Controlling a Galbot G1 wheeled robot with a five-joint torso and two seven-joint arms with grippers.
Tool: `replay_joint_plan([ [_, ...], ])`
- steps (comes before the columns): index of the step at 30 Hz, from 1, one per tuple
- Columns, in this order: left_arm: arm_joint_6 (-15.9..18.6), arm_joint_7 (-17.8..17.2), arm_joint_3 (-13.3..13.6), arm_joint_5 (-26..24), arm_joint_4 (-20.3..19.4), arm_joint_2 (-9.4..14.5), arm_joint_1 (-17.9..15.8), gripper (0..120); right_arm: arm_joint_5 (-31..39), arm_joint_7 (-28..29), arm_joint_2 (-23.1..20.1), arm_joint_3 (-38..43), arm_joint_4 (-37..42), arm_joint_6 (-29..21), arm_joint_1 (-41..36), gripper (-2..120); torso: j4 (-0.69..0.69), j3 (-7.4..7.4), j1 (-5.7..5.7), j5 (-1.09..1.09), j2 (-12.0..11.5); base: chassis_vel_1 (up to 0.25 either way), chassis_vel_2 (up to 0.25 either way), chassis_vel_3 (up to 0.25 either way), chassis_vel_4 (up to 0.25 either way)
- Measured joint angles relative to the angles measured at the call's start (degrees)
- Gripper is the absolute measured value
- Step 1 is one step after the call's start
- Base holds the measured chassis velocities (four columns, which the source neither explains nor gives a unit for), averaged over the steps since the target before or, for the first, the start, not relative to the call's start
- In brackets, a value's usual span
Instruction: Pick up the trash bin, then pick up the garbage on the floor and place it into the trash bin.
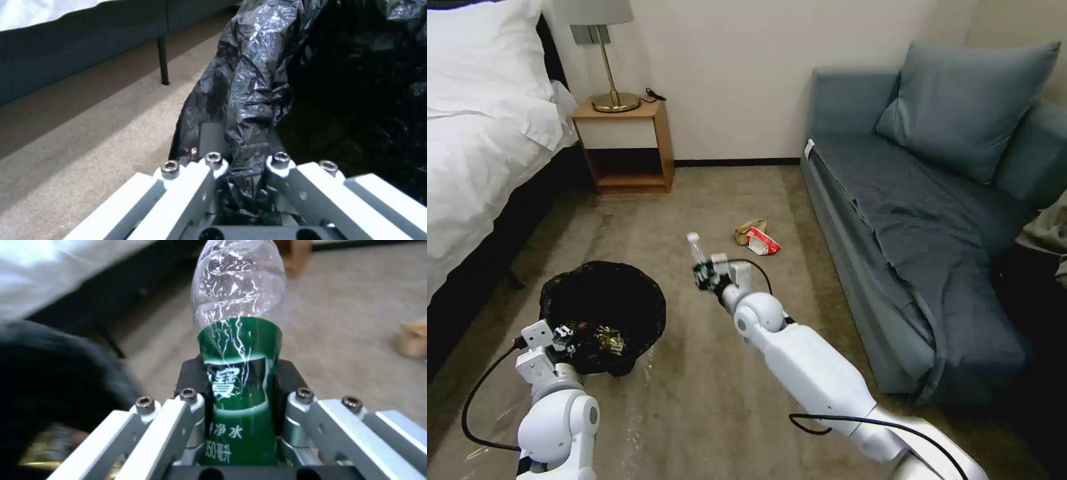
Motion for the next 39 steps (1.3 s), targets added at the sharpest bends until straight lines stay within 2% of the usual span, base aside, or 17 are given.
replay_joint_plan([
  [5,0.0,0.0,0.2,0.1,0.3,-0.2,-0.2,3,1.9,2.5,0.8,-4.8,4.8,0.1,0.6,20,-0.01,0.0,0.0,0.0,0.0,0.0,0.0,0.0,0.0],
  [9,0.0,0.0,0.3,0.3,0.3,-0.4,0.0,3,2.2,3.3,2.1,-7.8,5.6,0.3,0.9,20,0.0,0.0,0.0,-0.01,0.0,0.0,0.0,0.0,0.0],
  [14,0.0,-0.1,0.8,0.8,-0.1,-0.8,0.6,3,-0.4,3.8,4.3,-12.7,3.0,1.8,0.9,20,0.0,0.0,0.0,-0.01,0.0,0.0,0.0,0.0,0.0],
  [24,0.0,-0.1,1.3,1.4,-0.6,-1.7,0.8,3,-3.4,3.0,5.1,-15.3,-0.2,3.1,0.2,20,-0.01,0.0,0.0,0.0,0.0,0.0,0.0,0.0,0.0],
  [26,0.0,-0.1,1.4,1.6,-0.7,-1.9,0.7,3,-4.7,2.9,4.7,-15.8,-0.4,3.2,-0.4,29,-0.01,0.0,0.0,0.0,0.0,0.0,0.0,0.0,0.0],
  [27,0.0,-0.1,1.4,1.6,-0.7,-1.9,0.7,3,-4.7,2.9,4.7,-15.8,-0.4,3.2,-0.4,29,-0.01,0.0,0.0,0.0,0.0,0.0,0.0,0.0,0.0],
  [29,0.0,-0.1,1.4,1.8,-0.7,-1.9,0.6,3,-5.7,2.6,4.4,-16.0,-0.3,3.6,-0.7,39,-0.01,0.0,0.0,0.0,0.0,0.0,0.0,0.0,0.0],
  [33,0.0,-0.1,1.5,2.0,-0.4,-2.1,0.4,3,-6.2,2.5,4.3,-16.1,-0.2,3.7,-1.1,49,-0.01,0.0,0.0,0.0,0.0,0.0,0.0,0.0,0.0],
  [36,-0.1,-0.1,1.7,2.1,-0.1,-2.2,0.3,3,-6.6,2.4,3.8,-16.1,0.1,3.8,-1.2,65,-0.01,0.0,0.0,0.0,0.0,0.0,0.0,0.0,0.0],
  [37,-0.1,-0.1,1.7,2.1,-0.1,-2.2,0.3,3,-6.6,2.4,3.8,-16.1,0.1,3.8,-1.2,65,-0.01,0.0,0.0,0.0,0.0,0.0,0.0,0.0,0.0],
  [39,-0.2,0.0,1.7,2.1,0.2,-2.1,0.2,3,-7.2,2.6,3.8,-16.0,0.2,3.9,-1.4,76,-0.01,0.0,0.0,0.0,0.0,0.0,0.0,0.0,0.0],
])
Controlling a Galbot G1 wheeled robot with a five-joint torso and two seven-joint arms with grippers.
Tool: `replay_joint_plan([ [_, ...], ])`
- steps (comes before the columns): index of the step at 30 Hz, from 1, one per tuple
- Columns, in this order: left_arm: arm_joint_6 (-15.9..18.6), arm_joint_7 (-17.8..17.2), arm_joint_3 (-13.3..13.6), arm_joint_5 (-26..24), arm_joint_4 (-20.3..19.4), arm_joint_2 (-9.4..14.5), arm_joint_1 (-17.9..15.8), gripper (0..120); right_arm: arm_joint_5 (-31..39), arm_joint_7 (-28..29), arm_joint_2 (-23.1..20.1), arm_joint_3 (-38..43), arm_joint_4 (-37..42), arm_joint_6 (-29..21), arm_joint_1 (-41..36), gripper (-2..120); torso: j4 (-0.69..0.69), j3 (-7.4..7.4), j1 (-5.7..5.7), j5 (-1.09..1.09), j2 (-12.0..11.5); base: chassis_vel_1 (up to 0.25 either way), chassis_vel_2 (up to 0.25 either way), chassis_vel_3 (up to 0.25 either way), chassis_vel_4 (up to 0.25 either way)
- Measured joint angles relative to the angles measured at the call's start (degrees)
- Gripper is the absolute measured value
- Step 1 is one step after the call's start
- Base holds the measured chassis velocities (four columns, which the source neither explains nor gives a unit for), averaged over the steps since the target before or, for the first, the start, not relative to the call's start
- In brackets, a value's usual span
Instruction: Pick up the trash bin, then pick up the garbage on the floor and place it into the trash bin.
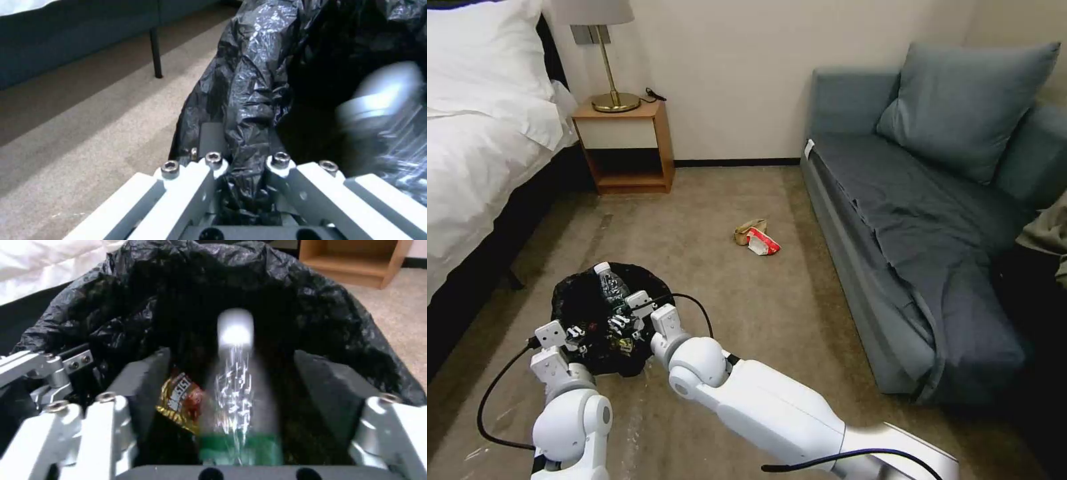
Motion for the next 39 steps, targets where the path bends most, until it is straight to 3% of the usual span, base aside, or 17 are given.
replay_joint_plan([
  [1,0.0,0.0,0.0,0.0,0.0,0.0,0.0,3,0.0,0.0,0.0,0.0,0.0,0.0,0.0,76,0.0,0.0,0.0,0.0,0.0,0.0,0.0,0.0,0.0],
  [5,0.0,0.0,-0.1,-0.1,0.1,0.1,-0.2,3,-1.2,0.2,0.0,0.6,0.0,0.6,-0.6,94,0.01,0.0,0.0,0.0,0.0,0.0,0.0,0.0,0.0],
  [8,0.0,0.1,-0.1,-0.3,0.2,0.4,-0.2,3,-2.3,0.2,-0.5,2.7,0.7,1.5,-0.9,99,0.01,0.0,0.0,0.0,0.0,0.0,0.0,0.0,0.0],
  [11,0.0,0.1,-0.1,-0.5,0.4,0.7,-0.3,3,-2.6,0.2,-1.1,4.6,1.9,1.8,-1.1,100,0.01,0.0,0.0,0.0,0.0,0.0,0.0,0.0,0.0],
  [13,0.1,0.3,-0.1,-1.1,1.0,1.5,-1.1,3,-2.9,0.2,-4.0,10.9,6.8,2.6,-1.8,100,0.01,0.0,0.0,0.01,0.0,0.0,0.0,0.0,0.0],
  [17,0.0,0.8,0.0,-1.8,1.7,2.5,-1.8,3,-4.6,0.2,-6.6,16.3,10.4,4.7,-3.6,100,0.0,0.0,0.0,0.01,0.0,0.0,0.0,0.0,0.0],
  [20,0.0,1.6,0.3,-2.6,2.3,3.6,-2.5,3,-7.1,-0.3,-8.8,22.2,13.4,6.5,-7.3,100,0.01,0.0,0.0,0.01,0.0,0.0,0.0,0.0,0.0],
  [22,0.0,3.1,0.4,-3.1,2.8,4.8,-3.4,3,-9.3,-0.6,-10.6,30.9,16.7,8.3,-14.7,100,-0.01,0.0,0.0,0.02,0.0,0.0,0.0,0.0,0.0],
  [26,0.2,3.8,0.5,-3.4,3.0,5.3,-4.0,3,-11.3,-1.1,-11.1,36.1,18.0,10.0,-18.6,100,-0.03,0.0,0.0,0.02,0.0,0.0,0.0,0.0,0.0],
  [30,0.3,5.3,0.6,-4.3,3.1,6.5,-4.0,3,-16.9,-2.6,-11.9,46.2,19.7,16.8,-26.8,100,-0.02,0.0,0.0,0.02,0.0,0.0,0.0,0.0,0.0],
  [34,0.3,7.4,0.2,-4.6,2.7,7.0,-3.1,3,-20.8,-3.4,-11.6,49.0,19.4,19.9,-30.6,100,0.01,-0.01,0.0,0.0,0.0,0.0,0.0,0.0,0.0],
  [35,0.0,9.7,0.0,-4.6,2.5,7.1,-2.9,3,-23.1,-3.8,-11.0,50.1,18.6,21.9,-32.4,100,0.0,0.0,0.0,0.02,0.0,0.0,0.0,0.0,0.0],
  [39,-0.1,11.5,-0.1,-4.4,2.2,7.4,-2.5,3,-24.5,-4.0,-9.8,50.8,17.4,23.0,-33.5,100,0.0,0.0,0.0,0.01,0.0,0.0,0.0,0.0,0.0],
])
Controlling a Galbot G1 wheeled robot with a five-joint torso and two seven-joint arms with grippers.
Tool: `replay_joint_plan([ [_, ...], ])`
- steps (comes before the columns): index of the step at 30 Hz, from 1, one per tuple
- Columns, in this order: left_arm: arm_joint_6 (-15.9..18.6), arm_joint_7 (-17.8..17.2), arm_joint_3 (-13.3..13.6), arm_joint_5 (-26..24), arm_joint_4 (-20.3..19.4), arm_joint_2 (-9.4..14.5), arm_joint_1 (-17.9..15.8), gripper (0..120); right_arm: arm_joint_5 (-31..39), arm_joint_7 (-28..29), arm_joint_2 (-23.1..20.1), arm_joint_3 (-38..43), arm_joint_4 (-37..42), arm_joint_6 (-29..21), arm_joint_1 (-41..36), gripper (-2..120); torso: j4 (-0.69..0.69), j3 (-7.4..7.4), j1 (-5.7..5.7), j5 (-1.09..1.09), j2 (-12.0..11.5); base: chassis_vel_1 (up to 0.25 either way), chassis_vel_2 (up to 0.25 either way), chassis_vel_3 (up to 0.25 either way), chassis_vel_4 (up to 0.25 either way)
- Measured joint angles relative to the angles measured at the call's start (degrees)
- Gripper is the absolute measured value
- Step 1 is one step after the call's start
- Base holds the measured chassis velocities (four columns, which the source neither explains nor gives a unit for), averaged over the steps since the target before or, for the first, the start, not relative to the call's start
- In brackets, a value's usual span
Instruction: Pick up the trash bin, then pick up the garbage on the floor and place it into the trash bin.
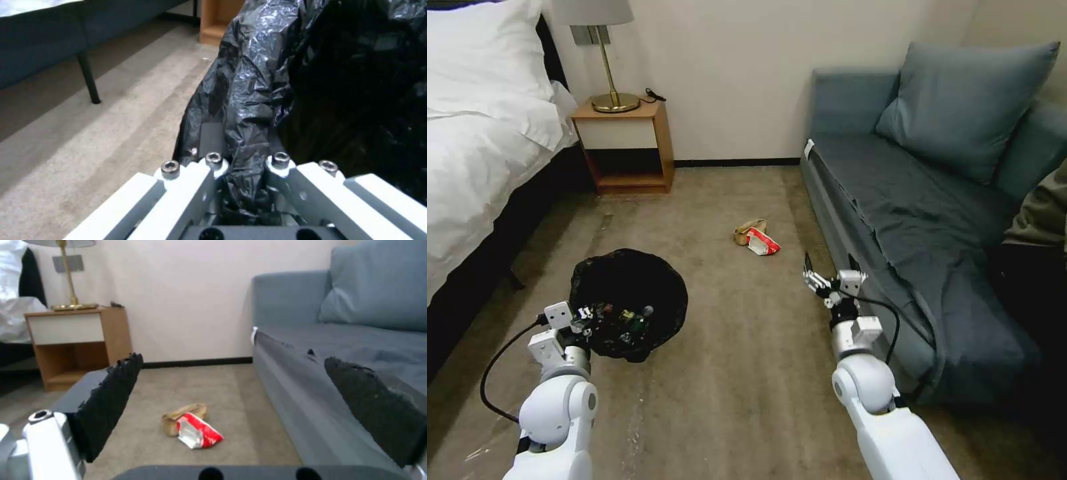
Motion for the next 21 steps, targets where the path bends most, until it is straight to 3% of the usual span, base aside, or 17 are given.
replay_joint_plan([
  [21,-0.3,-0.5,-0.7,-0.2,-0.6,0.4,0.8,3,0.7,-2.7,1.0,-0.3,-4.0,0.8,1.2,100,0.01,0.0,0.0,-0.01,0.0,0.0,0.0,0.0,0.0],
])
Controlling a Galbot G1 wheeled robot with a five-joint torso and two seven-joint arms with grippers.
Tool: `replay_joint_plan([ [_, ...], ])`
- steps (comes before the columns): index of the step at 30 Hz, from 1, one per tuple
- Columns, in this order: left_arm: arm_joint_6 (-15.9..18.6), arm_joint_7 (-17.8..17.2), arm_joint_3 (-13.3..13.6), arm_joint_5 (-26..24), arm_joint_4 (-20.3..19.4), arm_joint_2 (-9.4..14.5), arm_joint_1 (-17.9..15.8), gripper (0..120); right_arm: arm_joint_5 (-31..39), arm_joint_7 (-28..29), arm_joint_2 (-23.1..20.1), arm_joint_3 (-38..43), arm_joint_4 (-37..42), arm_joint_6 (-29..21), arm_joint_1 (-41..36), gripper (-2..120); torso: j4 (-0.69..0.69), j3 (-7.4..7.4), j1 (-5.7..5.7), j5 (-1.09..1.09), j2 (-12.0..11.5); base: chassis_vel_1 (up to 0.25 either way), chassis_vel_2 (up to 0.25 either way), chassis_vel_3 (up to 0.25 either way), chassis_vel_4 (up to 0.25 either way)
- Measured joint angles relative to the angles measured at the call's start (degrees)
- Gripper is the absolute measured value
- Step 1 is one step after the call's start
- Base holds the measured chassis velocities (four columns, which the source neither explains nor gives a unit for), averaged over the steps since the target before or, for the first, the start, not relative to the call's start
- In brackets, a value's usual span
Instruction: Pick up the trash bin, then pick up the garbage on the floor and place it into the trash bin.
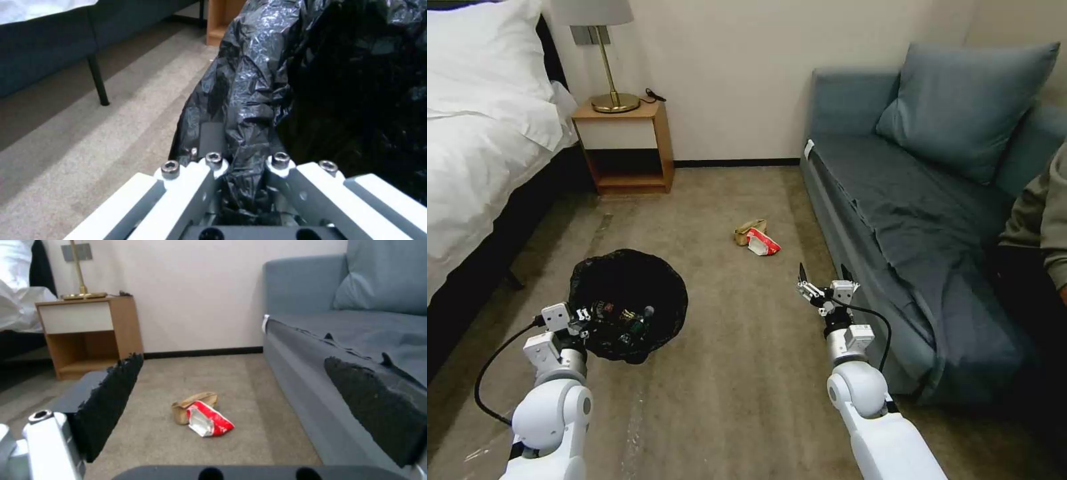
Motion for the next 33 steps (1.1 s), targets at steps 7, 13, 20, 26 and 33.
replay_joint_plan([
  [7,0.0,-0.2,0.0,0.1,0.1,-0.3,-0.3,3,0.0,-0.7,0.1,-0.2,-0.8,0.3,0.1,100,0.0,0.0,0.0,0.0,0.0,-0.076,0.078,0.071,-0.068],
  [13,-0.3,-0.2,-0.1,0.3,0.5,-0.6,-0.6,3,0.0,-1.6,0.0,-0.3,-1.4,0.6,0.1,100,-0.01,0.0,0.0,0.0,0.0,-0.107,0.094,0.087,-0.1],
  [20,-0.6,-0.2,-0.3,0.3,0.4,-0.6,-0.5,3,0.0,-2.2,0.1,-0.6,-1.7,1.0,0.1,100,0.0,0.01,0.0,0.0,0.0,-0.077,0.091,0.086,-0.069],
  [26,-0.5,-0.2,-0.3,0.3,-0.1,-0.7,-0.7,3,0.1,-2.2,0.1,-0.7,-1.5,1.0,0.0,100,-0.01,0.0,0.0,0.0,0.0,-0.083,0.058,0.057,-0.075],
  [33,-0.6,-0.1,-0.2,0.3,-0.4,-0.9,-0.5,3,0.1,-2.3,0.1,-0.6,-1.3,1.2,-0.3,100,0.0,0.01,0.0,0.0,0.0,-0.085,0.116,0.098,-0.105],
])
